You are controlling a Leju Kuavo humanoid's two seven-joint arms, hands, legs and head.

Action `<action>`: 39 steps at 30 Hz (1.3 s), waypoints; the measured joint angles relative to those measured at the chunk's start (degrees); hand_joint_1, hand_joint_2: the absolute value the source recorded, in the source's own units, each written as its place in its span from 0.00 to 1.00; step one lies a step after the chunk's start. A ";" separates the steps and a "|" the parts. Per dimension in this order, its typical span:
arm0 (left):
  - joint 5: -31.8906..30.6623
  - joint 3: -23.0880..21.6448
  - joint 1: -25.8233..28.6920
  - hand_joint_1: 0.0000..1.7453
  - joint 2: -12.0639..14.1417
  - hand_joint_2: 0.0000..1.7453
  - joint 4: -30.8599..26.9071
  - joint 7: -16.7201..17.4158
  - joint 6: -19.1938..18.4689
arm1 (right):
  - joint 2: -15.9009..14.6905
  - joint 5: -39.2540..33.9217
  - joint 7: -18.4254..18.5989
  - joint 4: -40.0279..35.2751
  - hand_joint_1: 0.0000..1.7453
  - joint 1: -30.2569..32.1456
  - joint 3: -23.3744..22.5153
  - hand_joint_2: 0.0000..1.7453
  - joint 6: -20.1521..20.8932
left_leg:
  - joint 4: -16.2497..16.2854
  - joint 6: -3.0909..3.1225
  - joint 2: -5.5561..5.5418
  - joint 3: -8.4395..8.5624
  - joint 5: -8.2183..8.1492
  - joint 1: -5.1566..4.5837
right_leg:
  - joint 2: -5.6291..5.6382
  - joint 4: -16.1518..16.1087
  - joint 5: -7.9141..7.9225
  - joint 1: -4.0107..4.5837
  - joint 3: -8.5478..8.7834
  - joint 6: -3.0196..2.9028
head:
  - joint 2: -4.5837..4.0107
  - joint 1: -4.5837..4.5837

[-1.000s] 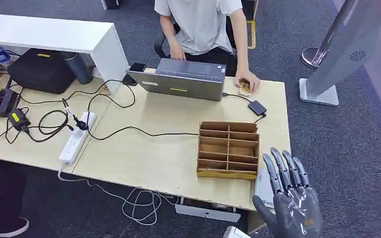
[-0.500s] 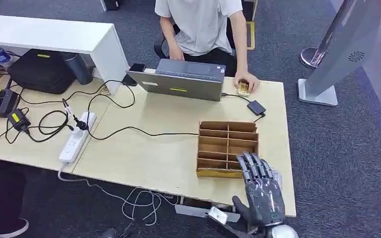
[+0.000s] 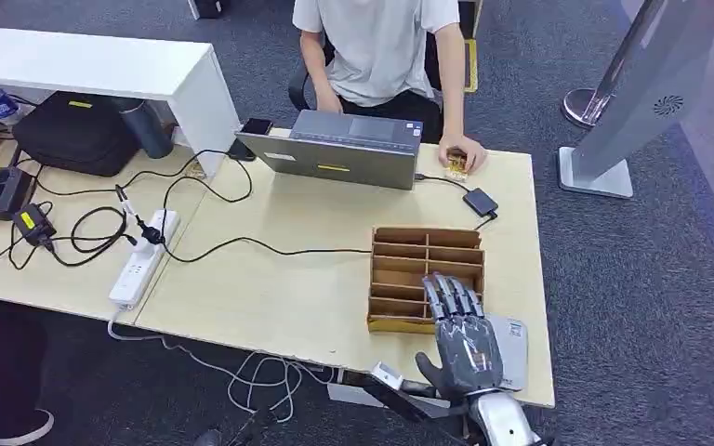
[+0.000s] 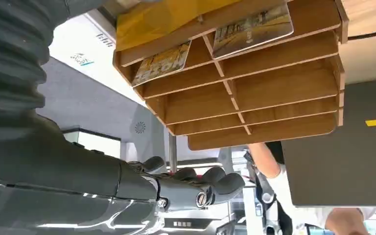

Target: Pass the card to the sensor for recognition and then transmit it.

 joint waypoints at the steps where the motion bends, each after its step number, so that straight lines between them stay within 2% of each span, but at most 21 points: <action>1: -0.02 -0.02 0.00 0.00 0.00 1.00 0.00 0.02 0.00 | 0.02 -0.13 0.02 0.15 0.00 -0.02 0.00 1.00 0.00 | 0.00 0.00 0.00 0.00 0.00 0.00 | 0.00 0.00 0.00 0.00 0.00 0.00 | 0.00 0.00; 8: -1.31 -0.44 0.02 0.00 0.20 1.00 0.00 1.25 0.00 | 0.74 -0.15 0.74 1.44 0.00 -0.51 0.02 1.00 -0.15 | 0.00 0.00 0.00 0.00 0.01 0.00 | 0.00 0.01 0.01 0.00 0.00 0.00 | 0.00 0.00; 23: -1.60 -0.66 0.01 0.00 0.57 1.00 0.00 1.38 0.00 | 1.88 0.07 2.80 4.44 0.00 -2.79 -0.20 1.00 -0.77 | 0.00 0.00 0.00 0.00 0.01 0.00 | 0.00 0.00 0.01 0.00 0.00 0.00 | 0.00 -0.02; 39: -2.54 -0.79 -0.05 0.00 0.94 1.00 0.00 1.90 0.00 | 1.77 0.24 3.23 10.36 0.00 -3.08 -4.33 1.00 -3.06 | 0.01 -0.01 0.00 0.01 0.01 0.01 | 0.01 0.00 0.01 0.00 -0.01 0.00 | 0.00 0.00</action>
